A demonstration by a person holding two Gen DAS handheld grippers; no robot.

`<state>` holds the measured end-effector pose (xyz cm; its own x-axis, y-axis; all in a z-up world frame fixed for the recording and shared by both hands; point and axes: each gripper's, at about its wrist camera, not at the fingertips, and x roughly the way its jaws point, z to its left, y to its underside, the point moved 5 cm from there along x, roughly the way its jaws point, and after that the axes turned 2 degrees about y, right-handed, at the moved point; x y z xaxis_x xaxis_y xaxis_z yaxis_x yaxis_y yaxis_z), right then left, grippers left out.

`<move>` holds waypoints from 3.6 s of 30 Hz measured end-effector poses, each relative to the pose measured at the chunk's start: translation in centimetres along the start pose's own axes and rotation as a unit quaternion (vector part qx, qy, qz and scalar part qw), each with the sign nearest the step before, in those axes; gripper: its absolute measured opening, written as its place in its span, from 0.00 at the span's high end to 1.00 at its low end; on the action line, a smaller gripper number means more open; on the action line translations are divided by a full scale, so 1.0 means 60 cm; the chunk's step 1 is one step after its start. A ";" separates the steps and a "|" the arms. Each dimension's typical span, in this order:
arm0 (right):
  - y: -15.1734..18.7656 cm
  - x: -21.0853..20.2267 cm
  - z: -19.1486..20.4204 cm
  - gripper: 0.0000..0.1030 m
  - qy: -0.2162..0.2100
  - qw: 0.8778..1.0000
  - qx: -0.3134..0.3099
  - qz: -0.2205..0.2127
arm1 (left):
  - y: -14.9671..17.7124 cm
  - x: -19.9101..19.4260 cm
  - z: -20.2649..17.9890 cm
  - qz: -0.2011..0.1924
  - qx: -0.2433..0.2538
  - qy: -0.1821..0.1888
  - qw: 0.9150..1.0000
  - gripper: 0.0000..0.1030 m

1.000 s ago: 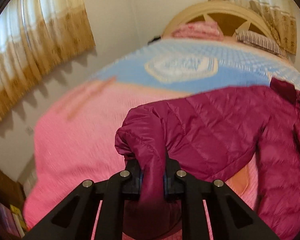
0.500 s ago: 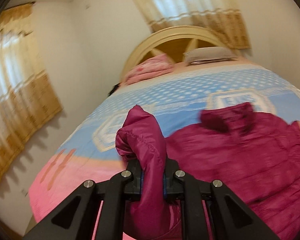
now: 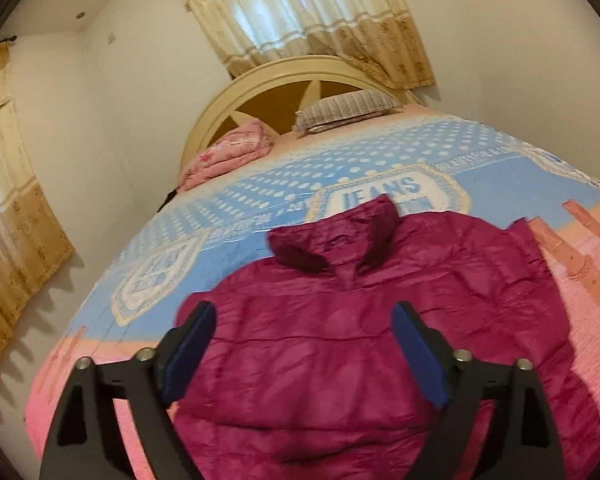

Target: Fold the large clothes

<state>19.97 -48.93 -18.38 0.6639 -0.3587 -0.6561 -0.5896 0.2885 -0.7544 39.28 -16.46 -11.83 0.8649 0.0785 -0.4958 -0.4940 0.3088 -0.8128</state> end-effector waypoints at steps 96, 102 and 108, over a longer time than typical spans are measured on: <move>-0.060 0.166 0.451 0.77 -0.119 0.989 -0.081 0.045 | 0.175 0.312 0.198 0.200 -0.204 -0.009 0.958 0.01; -0.064 0.164 0.457 0.76 -0.109 0.988 -0.100 0.051 | 0.172 0.311 0.194 0.201 -0.204 -0.010 0.958 0.01; -0.107 0.132 0.429 0.58 -0.132 0.988 -0.067 0.038 | 0.127 0.261 0.223 0.157 -0.204 -0.001 0.966 0.01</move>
<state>40.86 -30.78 -19.27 0.7017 -0.0921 -0.7065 -0.6863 0.1785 -0.7050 50.28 -0.19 -21.69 0.6673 0.1099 -0.7367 -0.7250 -0.1308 -0.6762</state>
